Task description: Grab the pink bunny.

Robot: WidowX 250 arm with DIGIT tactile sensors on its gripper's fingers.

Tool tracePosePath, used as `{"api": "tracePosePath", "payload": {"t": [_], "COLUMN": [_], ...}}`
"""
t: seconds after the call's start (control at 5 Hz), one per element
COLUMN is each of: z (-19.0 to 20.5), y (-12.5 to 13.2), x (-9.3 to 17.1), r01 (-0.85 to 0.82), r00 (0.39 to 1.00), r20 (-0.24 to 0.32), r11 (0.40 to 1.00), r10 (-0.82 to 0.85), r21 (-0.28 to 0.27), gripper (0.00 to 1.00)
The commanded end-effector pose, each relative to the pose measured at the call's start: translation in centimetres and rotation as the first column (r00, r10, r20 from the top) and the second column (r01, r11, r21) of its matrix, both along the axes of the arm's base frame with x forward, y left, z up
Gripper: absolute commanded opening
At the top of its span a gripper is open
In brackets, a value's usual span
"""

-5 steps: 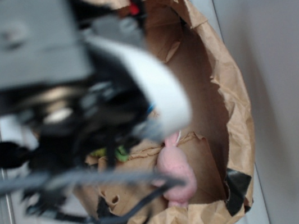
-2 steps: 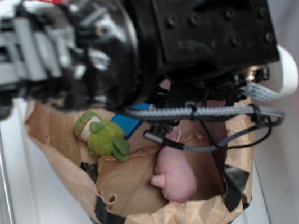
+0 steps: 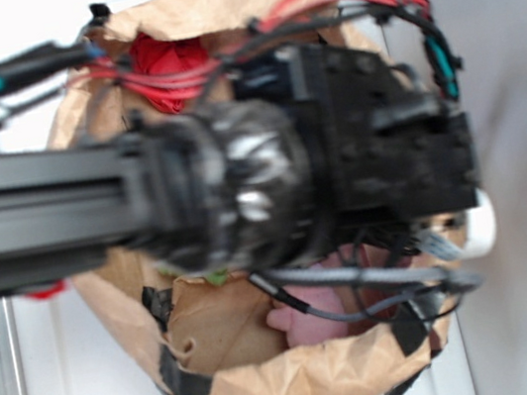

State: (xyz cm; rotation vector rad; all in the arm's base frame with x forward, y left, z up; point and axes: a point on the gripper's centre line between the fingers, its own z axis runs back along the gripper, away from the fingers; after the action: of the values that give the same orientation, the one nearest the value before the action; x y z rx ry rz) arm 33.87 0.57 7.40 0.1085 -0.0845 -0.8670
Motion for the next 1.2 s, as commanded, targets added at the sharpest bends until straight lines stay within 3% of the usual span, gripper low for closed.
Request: {"api": "tracePosePath", "payload": {"t": [0.0, 0.4, 0.6, 0.8, 1.0], "z": [3.6, 3.6, 4.1, 3.2, 2.3], "y": [-3.4, -3.4, -3.4, -4.1, -5.5], "x": [-0.8, -0.8, -4.0, -5.0, -4.6], "r01": [0.088, 0.088, 0.202, 0.234, 0.273], "r00": [0.993, 0.993, 0.973, 0.962, 0.948], "r20": [0.087, 0.087, 0.122, 0.159, 0.173], "r11": [0.996, 0.996, 0.979, 0.971, 0.962], "r10": [-0.085, -0.085, -0.197, -0.224, -0.265], "r21": [-0.034, -0.034, -0.033, -0.046, -0.021], "gripper": [1.0, 1.0, 1.0, 1.0, 1.0]}}
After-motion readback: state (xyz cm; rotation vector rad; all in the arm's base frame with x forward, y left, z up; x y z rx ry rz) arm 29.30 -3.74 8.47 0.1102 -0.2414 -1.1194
